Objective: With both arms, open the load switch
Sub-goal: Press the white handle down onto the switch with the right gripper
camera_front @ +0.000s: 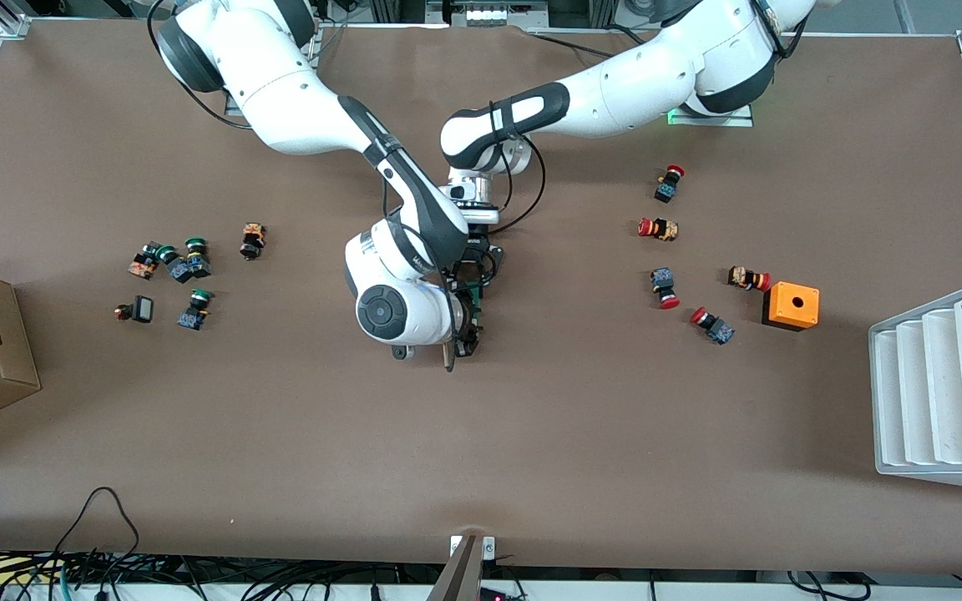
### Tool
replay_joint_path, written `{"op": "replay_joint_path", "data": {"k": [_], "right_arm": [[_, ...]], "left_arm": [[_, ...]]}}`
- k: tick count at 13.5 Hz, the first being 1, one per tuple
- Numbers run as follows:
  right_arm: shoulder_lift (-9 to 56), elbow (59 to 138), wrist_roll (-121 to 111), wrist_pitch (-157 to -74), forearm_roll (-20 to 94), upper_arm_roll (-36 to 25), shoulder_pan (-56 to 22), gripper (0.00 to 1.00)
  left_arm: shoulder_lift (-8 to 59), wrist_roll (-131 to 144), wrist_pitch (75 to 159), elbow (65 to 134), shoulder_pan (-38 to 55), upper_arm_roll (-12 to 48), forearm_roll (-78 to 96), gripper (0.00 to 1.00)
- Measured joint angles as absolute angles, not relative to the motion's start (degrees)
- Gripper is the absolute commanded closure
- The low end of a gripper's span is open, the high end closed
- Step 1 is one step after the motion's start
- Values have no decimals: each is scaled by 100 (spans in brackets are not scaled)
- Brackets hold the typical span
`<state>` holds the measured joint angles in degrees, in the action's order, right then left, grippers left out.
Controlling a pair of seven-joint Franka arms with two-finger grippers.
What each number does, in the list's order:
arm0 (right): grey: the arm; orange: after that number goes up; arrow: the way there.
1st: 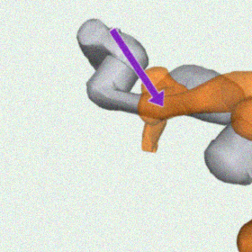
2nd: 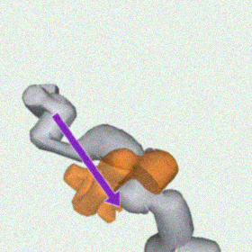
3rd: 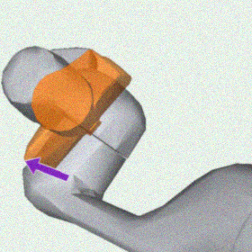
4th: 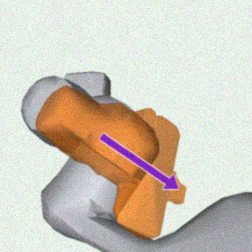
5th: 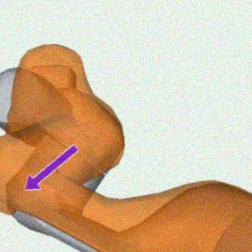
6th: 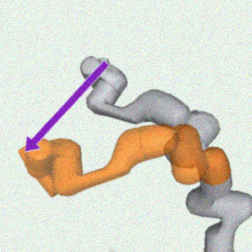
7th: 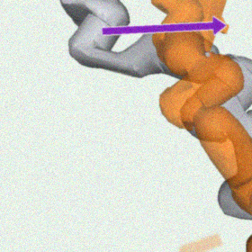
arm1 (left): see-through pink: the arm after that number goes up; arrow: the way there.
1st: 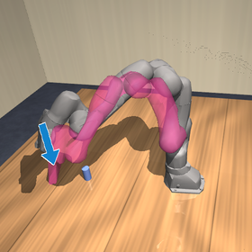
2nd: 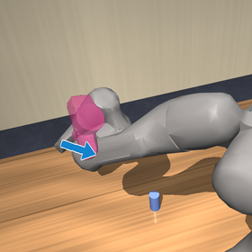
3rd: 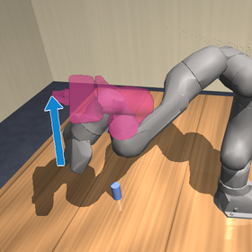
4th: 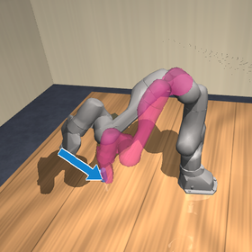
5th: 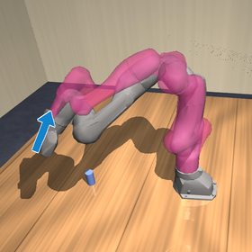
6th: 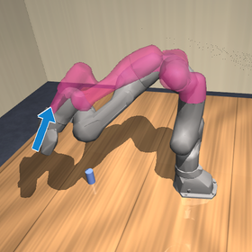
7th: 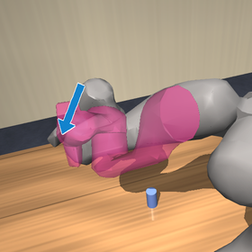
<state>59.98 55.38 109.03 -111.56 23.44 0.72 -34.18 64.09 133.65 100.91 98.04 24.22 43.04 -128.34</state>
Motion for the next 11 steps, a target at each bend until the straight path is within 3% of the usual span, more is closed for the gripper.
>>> {"op": "replay_joint_path", "data": {"k": [11], "right_arm": [[5768, 5546, 10676, -10676, 2290, 18, -3390, 67]], "left_arm": [[6409, 13365, 10090, 9804, 2424, 4301, -12837, 100]]}}
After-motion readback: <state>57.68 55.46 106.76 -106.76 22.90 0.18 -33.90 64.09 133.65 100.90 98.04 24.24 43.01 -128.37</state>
